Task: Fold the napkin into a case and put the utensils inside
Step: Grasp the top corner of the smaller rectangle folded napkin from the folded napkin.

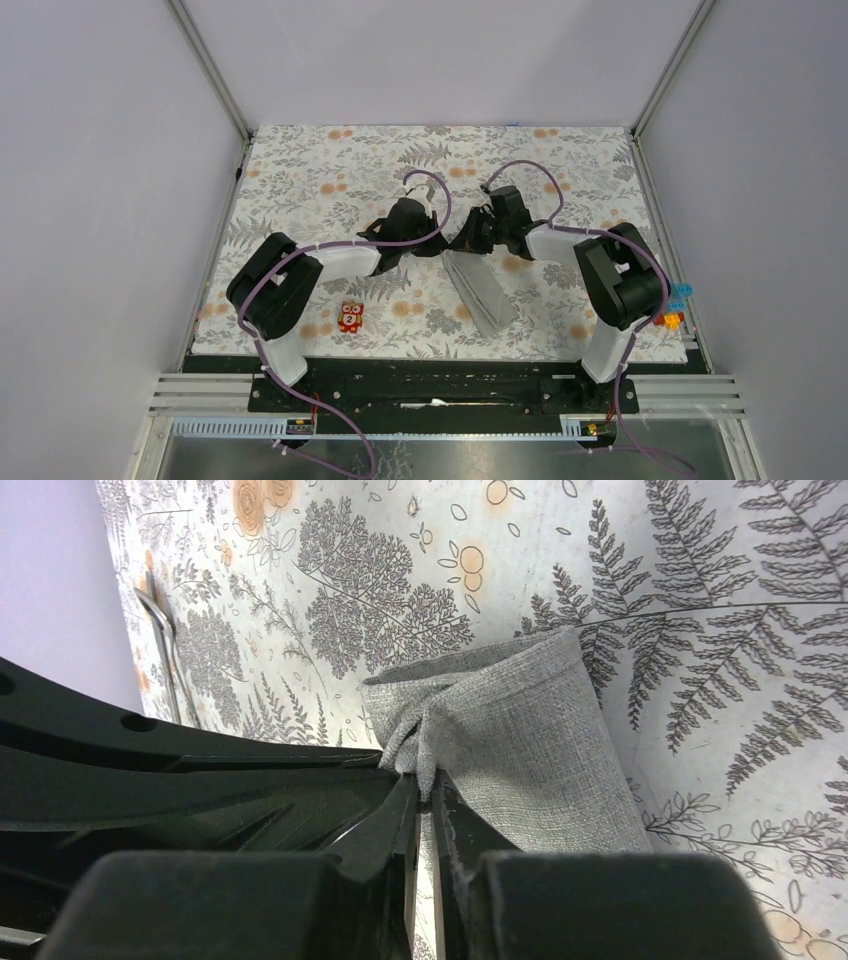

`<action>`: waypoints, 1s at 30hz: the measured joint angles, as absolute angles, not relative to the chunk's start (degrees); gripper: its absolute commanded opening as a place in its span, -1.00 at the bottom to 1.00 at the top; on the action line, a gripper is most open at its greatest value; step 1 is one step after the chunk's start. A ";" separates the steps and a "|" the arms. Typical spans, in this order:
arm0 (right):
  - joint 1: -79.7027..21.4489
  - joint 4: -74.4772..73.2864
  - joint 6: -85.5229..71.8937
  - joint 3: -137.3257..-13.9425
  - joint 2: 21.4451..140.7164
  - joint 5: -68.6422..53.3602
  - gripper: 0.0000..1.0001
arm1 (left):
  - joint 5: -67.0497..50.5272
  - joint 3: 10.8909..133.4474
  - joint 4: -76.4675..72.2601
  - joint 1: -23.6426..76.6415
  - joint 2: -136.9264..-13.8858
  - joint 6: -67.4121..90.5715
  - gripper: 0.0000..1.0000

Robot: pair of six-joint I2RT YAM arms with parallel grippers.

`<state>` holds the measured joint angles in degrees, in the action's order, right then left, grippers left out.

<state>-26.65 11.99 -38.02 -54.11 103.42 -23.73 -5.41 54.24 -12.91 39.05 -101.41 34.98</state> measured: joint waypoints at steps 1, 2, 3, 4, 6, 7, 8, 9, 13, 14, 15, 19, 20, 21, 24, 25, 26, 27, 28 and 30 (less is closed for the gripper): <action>-26.70 12.95 -38.57 -53.69 103.50 -23.99 -0.79 | -5.39 54.28 -12.86 39.05 -101.41 34.98 -1.00; -26.72 14.06 -39.16 -53.23 103.72 -24.32 -0.79 | -5.34 54.37 -12.71 39.03 -101.41 34.96 -1.00; -26.72 15.22 -39.83 -52.80 104.16 -24.69 -0.77 | -5.37 54.61 -12.38 39.03 -101.43 34.96 -1.00; -26.74 16.14 -40.32 -52.47 104.60 -24.80 -0.76 | -5.43 54.98 -12.10 39.00 -101.54 34.98 -1.00; -26.74 18.26 -41.39 -51.94 105.95 -25.08 -0.75 | -5.87 55.70 -12.16 39.03 -102.10 35.18 -1.00; -26.74 19.29 -41.78 -51.92 106.80 -25.15 -0.74 | -5.98 55.79 -12.25 39.05 -102.32 35.51 -1.00; -26.74 20.49 -42.09 -52.03 107.92 -25.41 -0.73 | -6.07 55.77 -12.25 39.03 -102.50 35.83 -1.00; -26.74 21.17 -42.37 -52.34 109.03 -25.82 -0.70 | -6.09 55.75 -12.25 38.98 -102.65 36.14 -1.00; -26.74 23.53 -42.92 -51.94 110.19 -26.96 -0.40 | -6.07 55.61 -12.27 38.87 -102.89 36.95 -1.00; -26.74 23.64 -42.81 -51.44 109.62 -26.92 -0.34 | -6.09 55.61 -12.36 38.81 -102.89 37.06 -1.00; -26.72 23.35 -42.59 -50.98 108.95 -26.79 -0.29 | -6.11 55.55 -12.40 38.74 -102.89 37.12 -1.00; -25.65 19.88 -40.66 -50.00 105.60 -26.55 -0.10 | -6.22 54.92 -12.53 38.24 -102.19 37.12 -1.00; -25.26 19.33 -40.36 -49.84 104.86 -26.81 -0.08 | -6.22 54.85 -12.53 38.11 -102.06 37.12 -1.00; -24.88 18.85 -40.05 -49.84 104.20 -27.14 -0.07 | -6.22 54.74 -12.53 38.00 -101.91 37.12 -1.00; -24.25 18.61 -39.11 -49.84 102.96 -27.83 -0.12 | -6.20 54.68 -12.49 37.95 -101.69 37.12 -1.00; -24.14 18.52 -38.76 -49.84 102.74 -28.01 -0.15 | -6.20 54.68 -12.47 37.95 -101.69 37.10 -1.00; -24.14 18.46 -38.46 -49.84 102.67 -28.05 -0.22 | -6.20 54.68 -12.47 37.95 -101.69 37.10 -1.00; -24.14 18.44 -38.22 -49.84 102.67 -28.08 -0.32 | -6.20 54.68 -12.47 37.95 -101.69 37.10 -1.00; -24.14 18.31 -38.00 -49.84 102.67 -28.10 -0.41 | -6.20 54.68 -12.47 37.95 -101.69 37.08 -1.00; -24.14 18.24 -37.71 -49.87 102.69 -28.18 -0.57 | -6.22 54.68 -12.47 37.95 -101.69 37.06 -1.00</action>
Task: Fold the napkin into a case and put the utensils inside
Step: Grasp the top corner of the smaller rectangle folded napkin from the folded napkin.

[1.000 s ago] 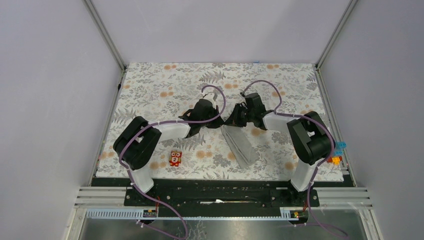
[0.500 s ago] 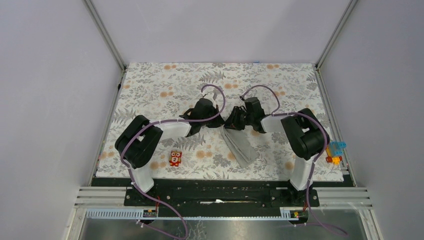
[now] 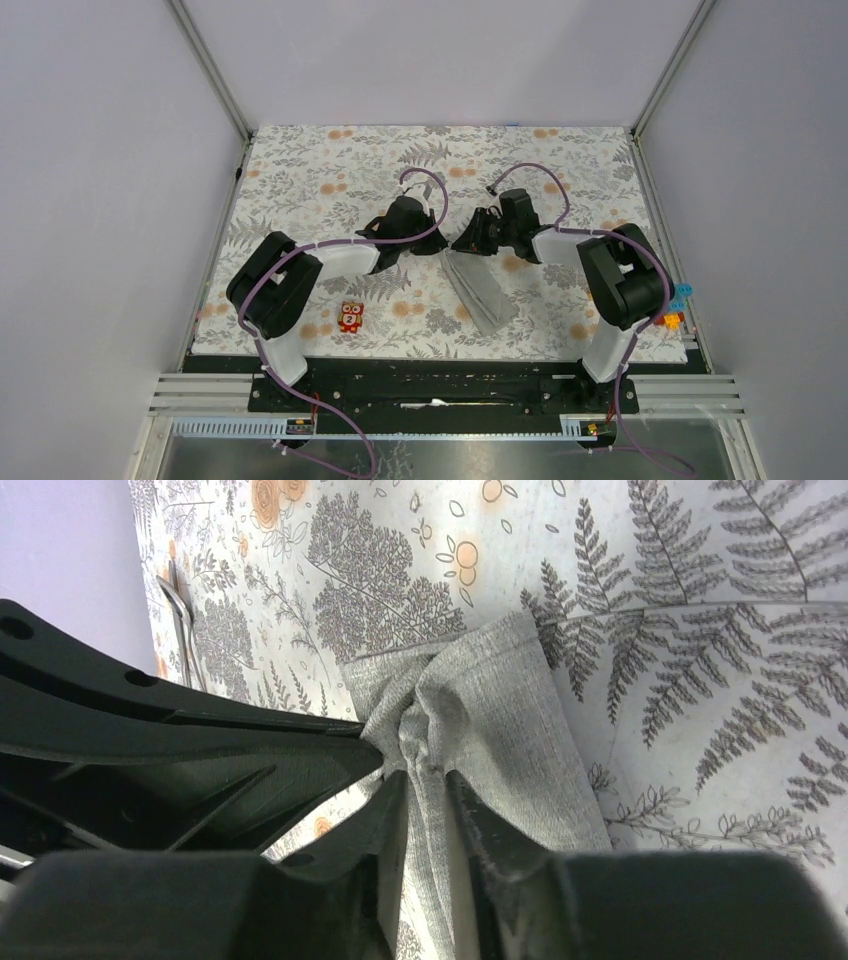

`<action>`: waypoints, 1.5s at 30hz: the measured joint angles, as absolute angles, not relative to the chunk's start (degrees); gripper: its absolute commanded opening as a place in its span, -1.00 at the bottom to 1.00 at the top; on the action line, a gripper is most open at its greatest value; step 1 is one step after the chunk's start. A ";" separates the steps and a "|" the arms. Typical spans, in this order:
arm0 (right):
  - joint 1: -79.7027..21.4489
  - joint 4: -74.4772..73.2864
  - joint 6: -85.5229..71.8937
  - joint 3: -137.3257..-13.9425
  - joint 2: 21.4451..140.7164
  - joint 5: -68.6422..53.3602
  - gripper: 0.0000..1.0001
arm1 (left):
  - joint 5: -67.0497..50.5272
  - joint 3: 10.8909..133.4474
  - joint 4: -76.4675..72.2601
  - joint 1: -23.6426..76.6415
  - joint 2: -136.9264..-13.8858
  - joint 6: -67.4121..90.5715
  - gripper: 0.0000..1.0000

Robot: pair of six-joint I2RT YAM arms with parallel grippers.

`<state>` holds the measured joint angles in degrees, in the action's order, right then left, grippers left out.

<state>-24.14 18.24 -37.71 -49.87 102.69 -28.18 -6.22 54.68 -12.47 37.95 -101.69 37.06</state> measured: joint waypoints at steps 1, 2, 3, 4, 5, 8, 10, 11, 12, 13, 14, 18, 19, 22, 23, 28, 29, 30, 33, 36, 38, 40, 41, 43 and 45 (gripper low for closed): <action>-24.14 18.24 -37.74 -49.93 102.83 -28.27 -0.67 | -6.22 54.68 -12.47 37.95 -101.69 37.06 -1.00; -24.14 18.31 -37.85 -50.19 103.18 -28.56 -0.75 | -6.24 54.68 -12.47 37.95 -101.69 37.01 -1.00; -24.14 18.50 -37.82 -50.57 103.72 -28.84 -0.81 | -6.26 54.68 -12.47 37.95 -101.69 36.99 -1.00; -24.16 18.81 -38.04 -51.03 104.53 -29.36 -0.83 | -6.28 54.68 -12.47 37.95 -101.69 36.93 -1.00; -24.21 18.96 -38.15 -51.42 105.23 -29.69 -0.85 | -6.31 54.68 -12.49 37.95 -101.69 36.93 -1.00; -24.62 20.91 -39.68 -52.40 107.96 -30.59 -0.86 | -6.31 54.68 -12.45 37.95 -101.69 36.91 -1.00; -25.30 22.85 -41.12 -52.47 109.45 -31.09 -0.84 | -6.31 54.70 -12.27 37.93 -101.69 36.93 -1.00; -25.85 23.70 -41.76 -52.51 110.02 -31.14 -0.83 | -6.28 54.70 -11.94 37.89 -101.69 36.95 -0.99; -26.22 24.21 -42.04 -52.53 110.37 -31.11 -0.82 | -6.28 54.70 -11.62 37.82 -101.69 36.99 -0.94; -26.50 24.77 -42.35 -52.53 110.65 -31.09 -0.81 | -6.26 54.70 -11.29 37.78 -101.69 37.04 -0.89; -26.63 25.21 -42.48 -52.56 110.91 -31.11 -0.79 | -6.24 54.70 -11.00 37.76 -101.71 37.15 -0.82; -26.57 26.46 -42.87 -52.56 111.70 -31.57 -0.70 | -6.26 54.59 -10.41 37.67 -101.60 37.36 -0.06; -26.57 26.46 -42.87 -52.56 111.72 -31.62 -0.69 | -6.28 54.26 -10.41 37.60 -101.30 37.45 0.01; -26.57 26.44 -42.68 -52.56 111.72 -31.66 -0.65 | -6.26 51.86 -9.37 37.08 -98.52 38.24 0.06; -26.57 26.41 -42.65 -52.56 111.74 -31.68 -0.64 | -6.28 50.48 -8.58 36.56 -96.62 38.68 0.01; -26.50 26.44 -42.28 -52.56 111.74 -32.21 -0.61 | -6.20 45.69 -6.33 32.49 -88.82 41.69 -0.19; -26.50 26.46 -42.26 -52.56 111.79 -32.36 -0.61 | -6.13 45.17 -6.35 31.55 -88.40 42.33 -0.25; -26.48 26.46 -42.26 -52.58 111.90 -32.53 -0.62 | -6.22 44.99 -6.50 30.96 -88.55 42.74 -0.32; -26.48 26.50 -42.28 -52.88 112.75 -32.75 -0.68 | -7.33 45.23 -7.51 30.24 -92.36 43.79 -0.49; -26.46 26.52 -42.28 -53.21 113.21 -33.28 -0.79 | -8.43 46.37 -7.64 30.39 -98.19 44.27 -0.51; -26.59 26.89 -42.48 -53.65 113.73 -33.74 -0.81 | -9.69 47.94 -8.73 30.70 -100.68 45.01 -0.52; -26.98 28.05 -43.40 -54.24 114.72 -33.98 -0.81 | -9.65 50.39 -8.95 31.22 -102.72 44.95 -0.53; -27.31 28.75 -43.72 -54.50 115.20 -33.93 -0.77 | -9.52 51.81 -8.97 31.79 -104.14 44.84 -0.54; -27.62 29.71 -44.31 -54.59 115.50 -33.45 -0.70 | -8.73 52.64 -8.27 31.99 -104.53 44.38 -0.53; -27.62 30.46 -44.99 -54.59 115.68 -33.28 -0.58 | -7.92 52.66 -8.21 31.99 -104.53 44.40 -0.53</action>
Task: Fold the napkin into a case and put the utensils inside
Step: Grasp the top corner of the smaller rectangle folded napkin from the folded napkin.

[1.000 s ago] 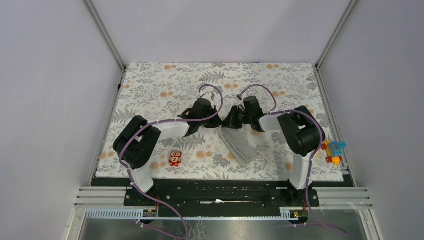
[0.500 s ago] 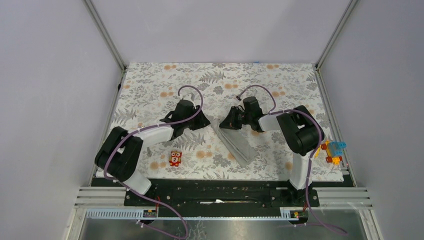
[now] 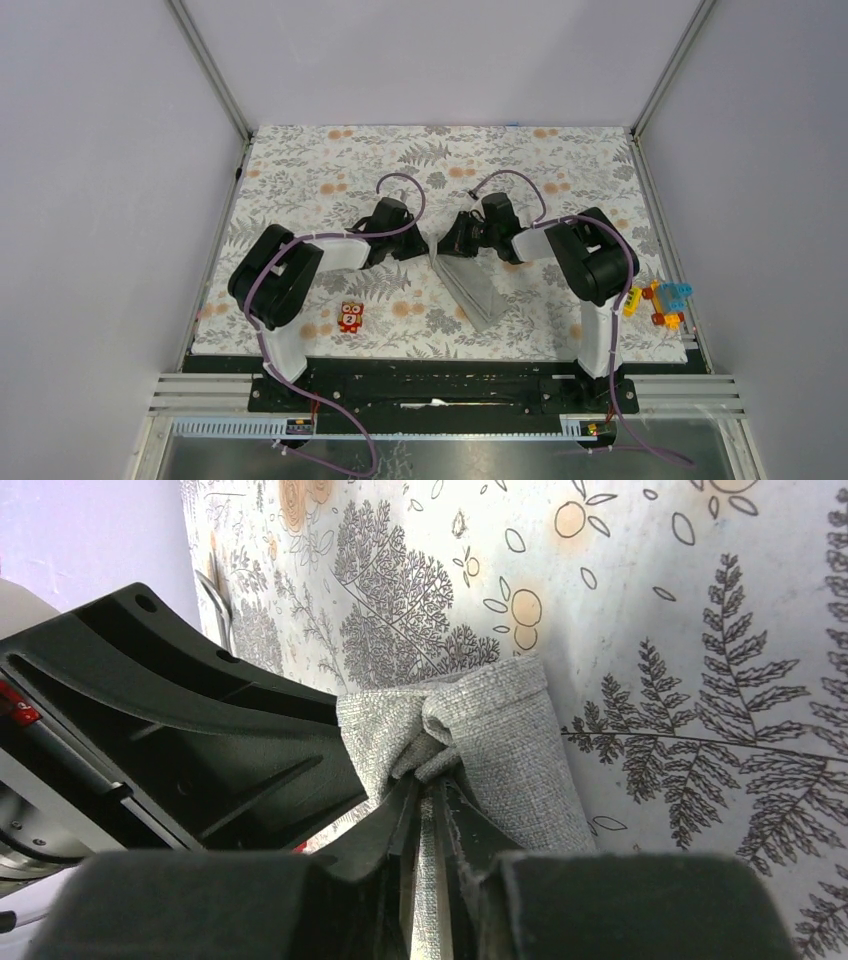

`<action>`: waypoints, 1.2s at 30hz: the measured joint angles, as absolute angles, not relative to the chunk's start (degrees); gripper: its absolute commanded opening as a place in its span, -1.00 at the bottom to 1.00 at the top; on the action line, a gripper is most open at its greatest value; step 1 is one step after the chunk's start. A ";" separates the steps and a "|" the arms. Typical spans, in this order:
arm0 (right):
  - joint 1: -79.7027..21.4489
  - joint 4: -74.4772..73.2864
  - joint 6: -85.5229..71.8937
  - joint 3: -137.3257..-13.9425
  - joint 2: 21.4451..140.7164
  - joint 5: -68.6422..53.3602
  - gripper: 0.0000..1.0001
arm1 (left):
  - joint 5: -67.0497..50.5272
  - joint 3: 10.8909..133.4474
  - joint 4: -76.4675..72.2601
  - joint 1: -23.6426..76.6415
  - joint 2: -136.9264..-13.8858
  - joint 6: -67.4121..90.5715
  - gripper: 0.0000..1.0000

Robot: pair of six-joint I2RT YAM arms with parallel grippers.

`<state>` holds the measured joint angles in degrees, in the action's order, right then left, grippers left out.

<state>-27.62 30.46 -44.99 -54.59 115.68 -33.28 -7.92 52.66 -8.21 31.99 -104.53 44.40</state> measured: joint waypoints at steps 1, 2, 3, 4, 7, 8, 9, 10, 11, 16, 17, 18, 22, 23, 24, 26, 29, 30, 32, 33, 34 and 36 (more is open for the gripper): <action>-27.46 30.74 -45.30 -54.57 115.77 -33.47 -0.43 | -7.64 52.66 -8.19 31.99 -104.47 44.36 -0.51; -27.24 30.94 -45.60 -54.48 115.77 -33.74 -0.36 | -7.33 52.58 -8.16 32.01 -104.36 44.21 -0.51; -26.81 31.68 -46.04 -54.11 115.77 -34.20 -0.29 | -7.11 52.34 -8.29 32.03 -104.14 44.10 -0.50; -26.35 32.42 -46.35 -53.49 115.55 -34.87 -0.24 | -6.94 51.94 -8.43 32.03 -103.81 43.94 -0.50; -24.69 33.15 -46.48 -50.41 113.23 -36.58 -0.21 | -6.87 49.65 -8.47 31.73 -101.82 43.46 -0.46; -23.90 33.04 -46.46 -49.28 112.05 -37.01 -0.22 | -6.94 48.88 -8.45 31.57 -101.12 43.35 -0.47; -23.66 32.93 -46.35 -48.56 111.20 -37.21 -0.23 | -7.11 48.16 -8.45 31.46 -100.53 43.35 -0.47; -22.55 32.75 -46.26 -47.94 110.24 -37.23 -0.26 | -7.33 47.83 -8.47 31.33 -100.25 43.35 -0.47; -22.09 32.62 -46.13 -47.68 109.69 -37.26 -0.31 | -7.55 47.68 -8.43 31.18 -100.12 43.35 -0.47; -21.10 32.42 -45.43 -47.94 109.49 -37.34 -0.63 | -7.97 47.75 -8.36 31.03 -100.12 43.35 -0.47; -21.17 32.32 -45.30 -48.38 109.84 -37.56 -0.66 | -7.99 47.86 -8.19 31.03 -100.16 43.33 -0.47; -21.23 32.27 -45.30 -49.23 110.61 -37.78 -0.70 | -8.01 47.99 -8.12 31.03 -100.22 43.33 -0.47; -21.71 33.36 -45.71 -51.48 113.86 -38.30 -0.75 | -8.32 48.97 -7.70 31.03 -101.01 43.33 -0.48; -21.89 33.41 -45.95 -51.48 114.24 -38.41 -0.75 | -8.40 49.30 -7.75 31.03 -101.34 43.33 -0.48; -22.09 33.54 -46.17 -51.48 114.52 -38.52 -0.76 | -8.56 49.67 -7.81 31.03 -101.69 43.33 -0.49; -22.61 33.93 -46.65 -51.64 115.07 -38.68 -0.77 | -8.82 50.22 -8.14 31.05 -102.32 43.40 -0.49; -23.73 34.74 -47.59 -52.97 116.81 -38.72 -0.77 | -9.26 50.92 -9.02 31.05 -103.28 43.53 -0.50; -24.18 35.18 -47.94 -53.43 117.38 -38.70 -0.77 | -9.30 51.13 -9.21 31.05 -103.61 43.57 -0.50; -25.32 35.99 -48.90 -54.04 118.26 -38.63 -0.75 | -9.47 51.72 -9.26 31.05 -104.14 43.59 -0.51; -25.89 36.49 -49.25 -54.28 118.54 -38.41 -0.74 | -9.45 52.07 -9.15 31.05 -104.44 43.57 -0.51; -26.15 36.80 -49.52 -54.46 118.74 -38.04 -0.70 | -9.43 52.21 -9.15 30.98 -104.55 43.55 -0.51; -26.22 37.34 -49.98 -55.27 119.52 -37.36 -0.64 | -9.02 53.01 -8.82 30.59 -105.10 43.53 -0.51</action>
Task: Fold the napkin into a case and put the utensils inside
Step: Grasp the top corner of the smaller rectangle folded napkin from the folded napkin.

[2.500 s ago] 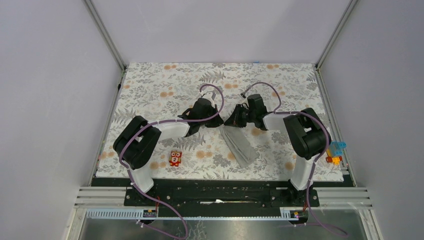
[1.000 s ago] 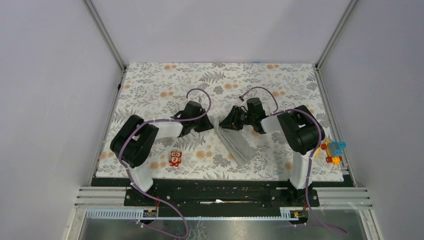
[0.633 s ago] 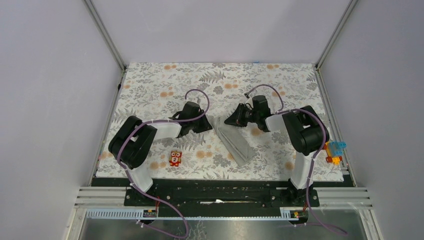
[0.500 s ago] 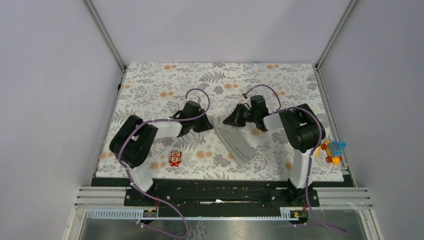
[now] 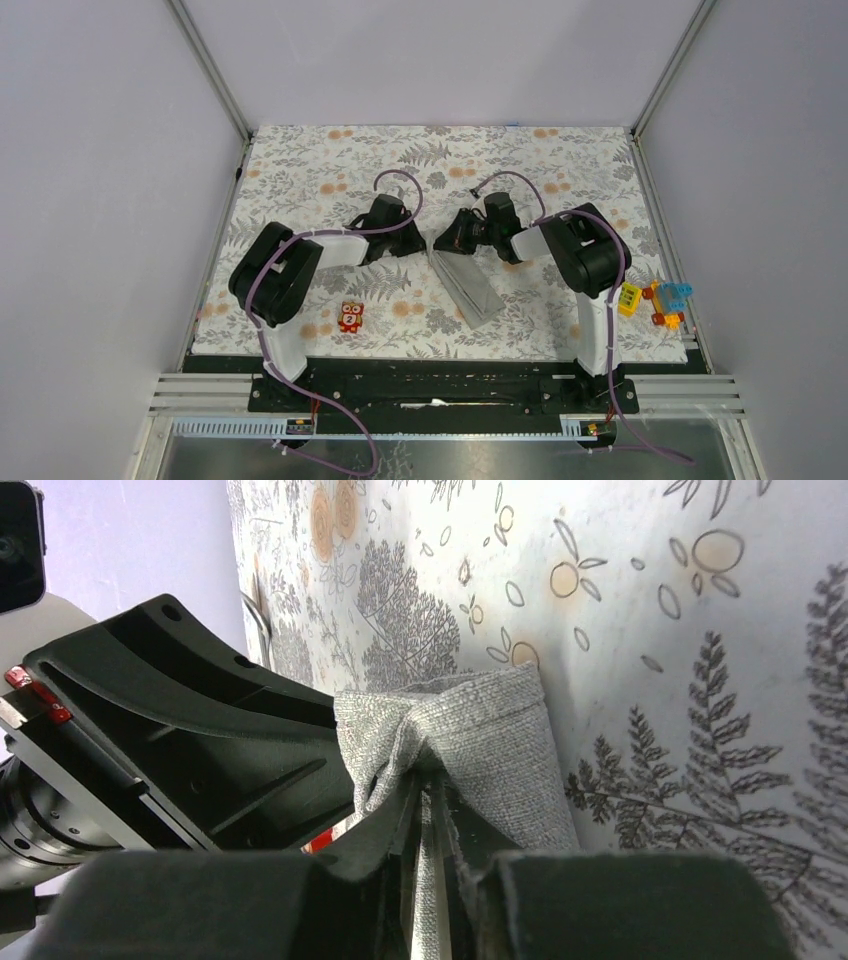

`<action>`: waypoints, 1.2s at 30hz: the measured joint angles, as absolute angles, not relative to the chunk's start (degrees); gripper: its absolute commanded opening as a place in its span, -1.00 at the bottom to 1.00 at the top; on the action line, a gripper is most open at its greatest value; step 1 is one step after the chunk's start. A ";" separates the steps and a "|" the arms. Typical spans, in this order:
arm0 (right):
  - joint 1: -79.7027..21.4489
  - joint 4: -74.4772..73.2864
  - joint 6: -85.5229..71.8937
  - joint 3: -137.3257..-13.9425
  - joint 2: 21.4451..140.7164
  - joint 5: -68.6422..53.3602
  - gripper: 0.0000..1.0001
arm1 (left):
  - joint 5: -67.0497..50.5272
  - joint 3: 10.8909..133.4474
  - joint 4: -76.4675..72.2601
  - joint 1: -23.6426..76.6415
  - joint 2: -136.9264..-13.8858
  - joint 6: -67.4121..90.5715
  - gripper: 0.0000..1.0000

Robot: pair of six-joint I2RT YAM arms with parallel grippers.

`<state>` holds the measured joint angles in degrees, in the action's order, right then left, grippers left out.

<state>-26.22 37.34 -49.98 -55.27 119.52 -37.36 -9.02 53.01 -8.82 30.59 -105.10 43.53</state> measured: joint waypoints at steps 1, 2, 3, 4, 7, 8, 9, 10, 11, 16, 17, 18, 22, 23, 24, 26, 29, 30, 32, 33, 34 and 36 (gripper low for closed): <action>-26.17 37.82 -50.11 -55.53 119.98 -37.10 -0.58 | -8.60 53.54 -8.49 30.46 -105.32 43.38 -0.49; -26.00 38.44 -50.46 -55.61 120.31 -36.99 -0.54 | -8.27 53.80 -8.27 30.39 -105.38 43.24 -0.45; -25.71 39.57 -51.00 -55.42 120.64 -37.17 -0.52 | -7.92 53.87 -8.16 30.39 -105.38 43.11 -0.40; -25.32 40.86 -51.79 -54.98 120.90 -37.50 -0.51 | -7.75 53.87 -8.14 30.44 -105.34 43.00 -0.33; -24.49 43.07 -53.23 -54.13 121.12 -38.46 -0.48 | -7.27 53.41 -7.38 30.52 -104.14 42.28 -0.11; -24.36 43.20 -53.32 -54.13 121.12 -38.48 -0.48 | -7.14 52.62 -6.81 30.52 -103.07 42.06 -0.07; -24.32 43.22 -53.34 -54.13 121.12 -38.52 -0.48 | -7.09 51.70 -5.72 30.52 -101.65 41.76 -0.03; -24.32 43.22 -53.36 -54.13 121.14 -38.52 -0.48 | -7.11 50.96 -4.60 30.52 -100.33 41.43 -0.01; -24.34 43.24 -53.39 -54.13 121.14 -38.52 -0.48 | -7.11 50.61 -3.22 30.63 -99.20 41.21 0.00; -24.34 43.46 -53.47 -54.13 121.14 -38.57 -0.48 | -4.49 53.69 3.20 33.82 -96.18 38.46 -0.14; -24.34 43.46 -53.47 -54.13 121.14 -38.57 -0.48 | -3.57 55.20 4.32 34.92 -96.36 37.87 -0.20; -24.34 43.48 -53.47 -54.13 121.14 -38.57 -0.49 | -2.31 57.17 5.78 36.14 -96.62 37.21 -0.27; -24.34 43.59 -53.47 -54.13 121.14 -38.57 -0.49 | 2.57 64.99 9.30 39.81 -99.81 34.98 -0.35; -24.34 43.62 -53.45 -54.13 121.14 -38.54 -0.49 | 3.90 66.30 9.91 40.38 -100.73 34.46 -0.36; -24.34 43.62 -53.45 -54.11 121.14 -38.54 -0.49 | 5.21 67.29 10.66 40.84 -101.49 34.02 -0.36; -24.34 43.62 -53.43 -54.08 121.14 -38.52 -0.49 | 8.40 68.99 12.62 41.93 -103.15 32.99 -0.36; -24.34 43.62 -53.43 -54.08 121.14 -38.54 -0.50 | 12.40 70.81 15.55 43.18 -105.47 31.77 -0.36; -24.34 43.62 -53.43 -54.08 121.14 -38.52 -0.50 | 13.61 71.24 16.38 43.51 -106.06 31.42 -0.37; -24.34 43.62 -53.43 -54.08 121.14 -38.54 -0.50 | 15.42 71.68 17.54 43.99 -106.94 30.98 -0.38; -24.34 43.62 -53.41 -54.08 121.14 -38.54 -0.50 | 16.10 71.83 17.89 44.16 -107.18 30.81 -0.38; -24.34 43.62 -53.43 -54.08 121.14 -38.54 -0.50 | 16.80 72.03 18.44 44.31 -107.48 30.59 -0.39; -24.34 43.62 -53.43 -54.08 121.14 -38.54 -0.50 | 17.72 72.38 18.94 44.45 -107.94 30.33 -0.45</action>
<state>-24.34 43.62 -53.43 -54.08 121.14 -38.54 17.72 72.38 18.94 44.45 -107.94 30.33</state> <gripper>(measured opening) 0.252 0.308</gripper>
